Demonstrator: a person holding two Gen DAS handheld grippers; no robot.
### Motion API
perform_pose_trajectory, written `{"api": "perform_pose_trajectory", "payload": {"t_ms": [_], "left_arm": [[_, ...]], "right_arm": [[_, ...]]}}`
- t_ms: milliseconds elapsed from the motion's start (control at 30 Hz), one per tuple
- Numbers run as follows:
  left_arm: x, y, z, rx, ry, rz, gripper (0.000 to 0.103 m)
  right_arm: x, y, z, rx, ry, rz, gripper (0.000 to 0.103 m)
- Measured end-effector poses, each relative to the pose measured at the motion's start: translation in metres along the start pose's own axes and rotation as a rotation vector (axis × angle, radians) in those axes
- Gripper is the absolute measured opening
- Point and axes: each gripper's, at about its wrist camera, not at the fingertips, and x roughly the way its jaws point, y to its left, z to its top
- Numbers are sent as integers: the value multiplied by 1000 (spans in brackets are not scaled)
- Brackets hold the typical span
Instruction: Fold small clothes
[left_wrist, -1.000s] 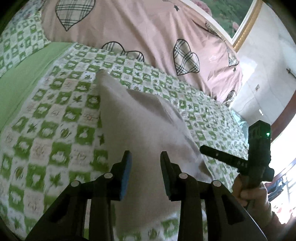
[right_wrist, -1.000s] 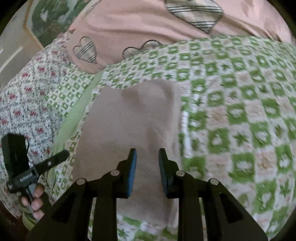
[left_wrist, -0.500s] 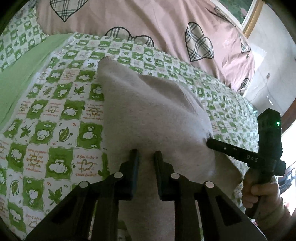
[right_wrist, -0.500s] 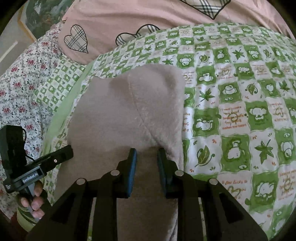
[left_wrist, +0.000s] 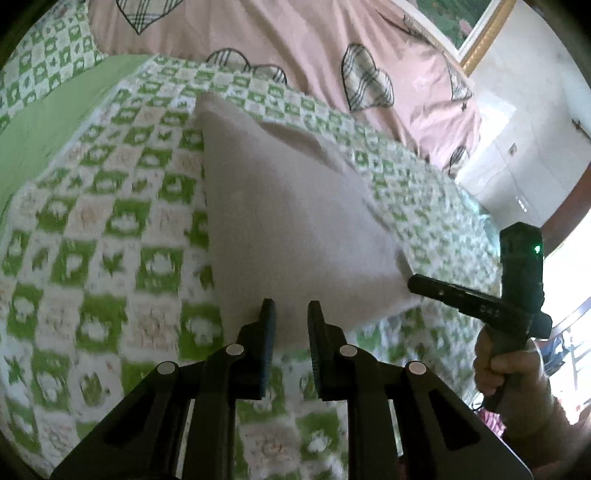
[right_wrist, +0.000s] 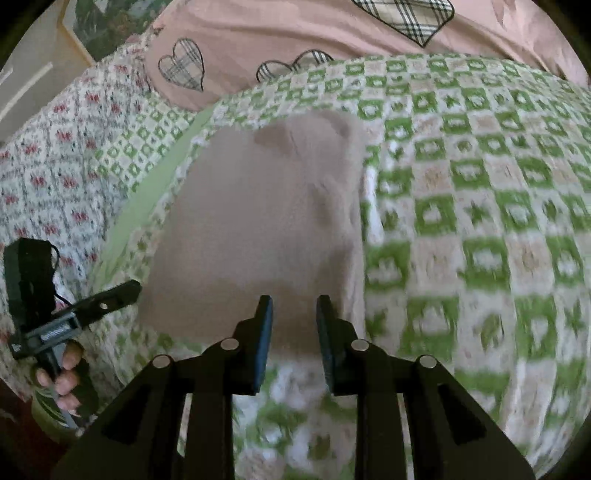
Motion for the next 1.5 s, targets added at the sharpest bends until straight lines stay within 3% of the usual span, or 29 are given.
{"api": "perform_pose_trajectory", "payload": {"t_ms": [100,467,600,767,933,1133,1300,1500], "left_arm": [[14,8,-11,-23,44,28,17],[9,8,-12,-59,35,32,21],[0,12,-14,-82,30,43,22],[-14,8,-19,-59,13,103,41],[-25,8,-22,-54,4,112,55],[-30,6,-26,-39,-1,116,61],[-29,3,-29,-36,7,117,64],[-32,1,-29,-22,5,179,69]], "right_arm": [[7,-12,-9,28,22,-39,26],[-7,-5,-10,47,-1,-63,26],[-20,-6,-12,62,-22,-71,36],[-35,-1,-16,66,-44,-71,41],[-43,4,-22,63,-53,-67,50],[-47,17,-31,51,-47,-56,60],[-43,19,-34,52,-26,-51,62],[-41,27,-37,31,-21,-51,68]]}}
